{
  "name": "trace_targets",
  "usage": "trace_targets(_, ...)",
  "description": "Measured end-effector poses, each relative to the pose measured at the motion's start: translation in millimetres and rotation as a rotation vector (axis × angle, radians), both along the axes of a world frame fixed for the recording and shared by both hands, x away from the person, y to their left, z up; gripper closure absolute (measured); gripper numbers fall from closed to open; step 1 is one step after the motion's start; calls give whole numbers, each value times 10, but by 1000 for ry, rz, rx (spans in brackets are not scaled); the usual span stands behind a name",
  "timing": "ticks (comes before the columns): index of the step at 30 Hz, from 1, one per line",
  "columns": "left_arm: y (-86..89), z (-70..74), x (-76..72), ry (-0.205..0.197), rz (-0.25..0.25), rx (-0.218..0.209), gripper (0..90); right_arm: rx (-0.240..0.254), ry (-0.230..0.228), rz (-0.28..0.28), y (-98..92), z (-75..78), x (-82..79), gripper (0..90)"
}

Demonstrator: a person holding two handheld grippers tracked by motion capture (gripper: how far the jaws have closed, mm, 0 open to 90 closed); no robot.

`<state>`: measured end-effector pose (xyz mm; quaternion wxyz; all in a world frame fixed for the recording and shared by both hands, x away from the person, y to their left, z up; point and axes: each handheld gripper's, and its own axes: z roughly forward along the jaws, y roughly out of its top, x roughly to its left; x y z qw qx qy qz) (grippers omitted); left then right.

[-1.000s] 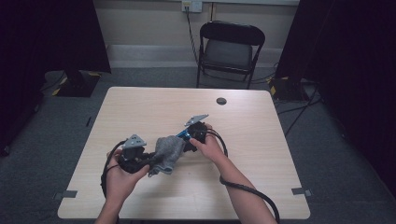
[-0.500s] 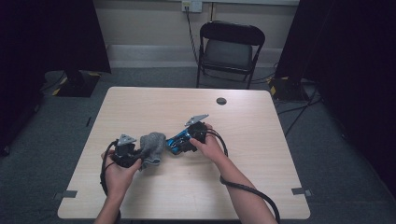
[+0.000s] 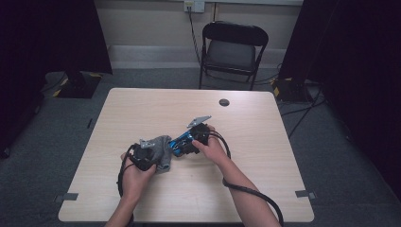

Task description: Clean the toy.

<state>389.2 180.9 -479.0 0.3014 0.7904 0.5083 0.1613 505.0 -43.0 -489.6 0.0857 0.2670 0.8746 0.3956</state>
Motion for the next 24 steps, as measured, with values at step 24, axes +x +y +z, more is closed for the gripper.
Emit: trace_targets(24, 3, 33, -64, 73, -53, -93, 771, -1, 1, 1, 0, 1, 2, 1)
